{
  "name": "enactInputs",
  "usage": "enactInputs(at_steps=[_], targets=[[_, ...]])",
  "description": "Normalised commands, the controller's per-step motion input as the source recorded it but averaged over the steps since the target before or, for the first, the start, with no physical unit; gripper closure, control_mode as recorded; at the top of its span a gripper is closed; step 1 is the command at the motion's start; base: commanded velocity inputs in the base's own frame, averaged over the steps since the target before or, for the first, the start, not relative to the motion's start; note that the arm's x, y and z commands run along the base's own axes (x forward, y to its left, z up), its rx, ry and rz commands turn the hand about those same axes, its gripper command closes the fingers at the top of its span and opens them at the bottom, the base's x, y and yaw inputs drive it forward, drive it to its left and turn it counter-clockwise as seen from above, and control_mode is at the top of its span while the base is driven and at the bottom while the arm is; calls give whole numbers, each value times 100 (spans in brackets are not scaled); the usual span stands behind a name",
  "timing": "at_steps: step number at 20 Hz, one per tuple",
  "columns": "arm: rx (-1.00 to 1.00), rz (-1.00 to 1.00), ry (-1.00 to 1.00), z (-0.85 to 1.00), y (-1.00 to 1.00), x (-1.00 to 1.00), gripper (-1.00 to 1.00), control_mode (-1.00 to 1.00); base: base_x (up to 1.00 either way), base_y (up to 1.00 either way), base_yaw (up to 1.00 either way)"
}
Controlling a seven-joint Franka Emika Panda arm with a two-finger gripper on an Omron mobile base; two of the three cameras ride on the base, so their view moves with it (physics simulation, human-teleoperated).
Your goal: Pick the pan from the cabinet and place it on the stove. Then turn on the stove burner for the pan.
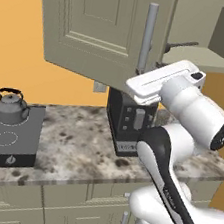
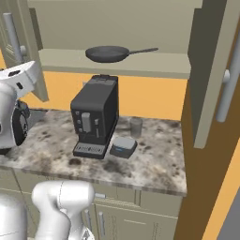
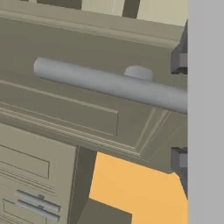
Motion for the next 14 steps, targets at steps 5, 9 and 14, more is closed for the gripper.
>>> enactInputs(at_steps=[5,9,14], targets=[[14,1,-9,1,-82,-77,-100,-100,0,0,0],[14,6,-1,0,-99,-22,-100,-100,0,0,0],[10,17,18,-6,-84,20,-100,-100,0,0,0]])
